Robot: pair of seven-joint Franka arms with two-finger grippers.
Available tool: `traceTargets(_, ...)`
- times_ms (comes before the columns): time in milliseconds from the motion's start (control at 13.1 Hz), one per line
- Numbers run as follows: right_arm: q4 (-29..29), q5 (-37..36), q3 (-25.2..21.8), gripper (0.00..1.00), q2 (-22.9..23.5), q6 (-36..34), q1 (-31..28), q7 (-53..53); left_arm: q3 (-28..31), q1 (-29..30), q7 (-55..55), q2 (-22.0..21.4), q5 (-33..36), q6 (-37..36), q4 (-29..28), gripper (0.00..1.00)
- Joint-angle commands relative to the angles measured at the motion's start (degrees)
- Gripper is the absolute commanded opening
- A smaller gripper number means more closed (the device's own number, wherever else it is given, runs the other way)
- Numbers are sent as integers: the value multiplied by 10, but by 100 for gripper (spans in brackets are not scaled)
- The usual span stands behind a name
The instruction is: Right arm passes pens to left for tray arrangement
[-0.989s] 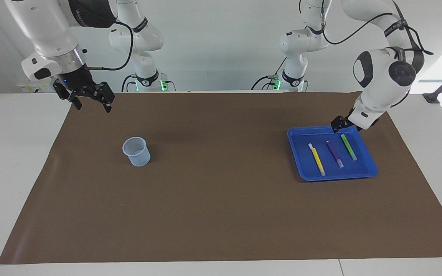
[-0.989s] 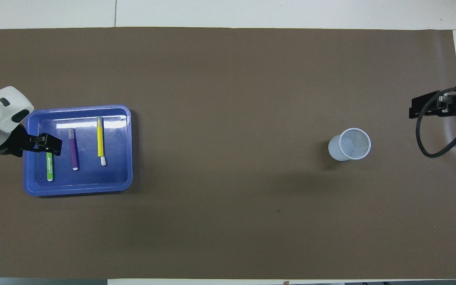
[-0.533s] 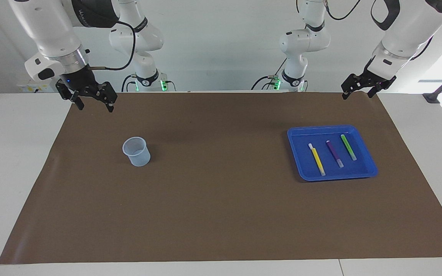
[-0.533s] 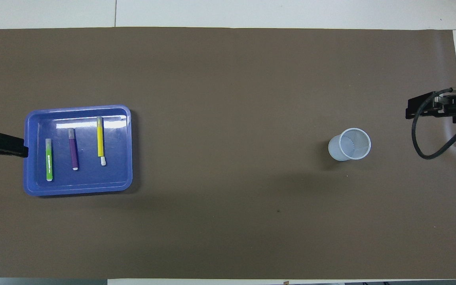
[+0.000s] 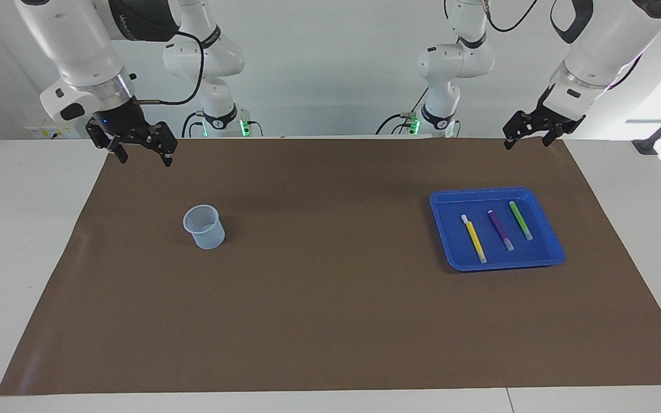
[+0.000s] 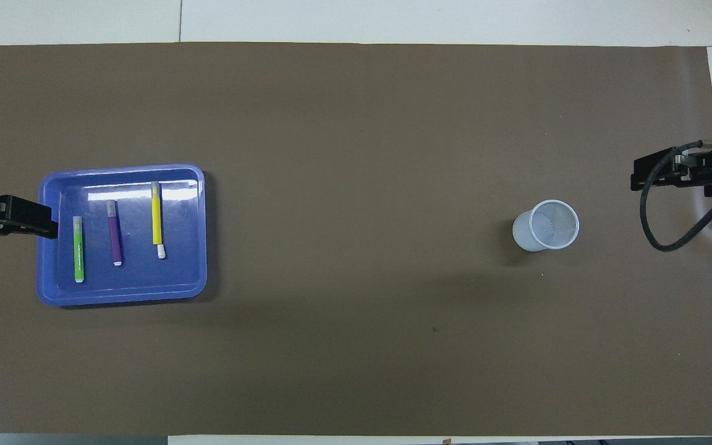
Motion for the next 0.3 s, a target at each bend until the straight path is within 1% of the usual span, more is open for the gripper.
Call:
traceTargets(0,-4,-3,5,100,-6,-6,-1,2,3,-11,-6,16,0,-30,41,100)
traceTargets(228,-4,-2,3,100,-6,-6,-9,2,2,-11,-6,15,-3,-30,41,100)
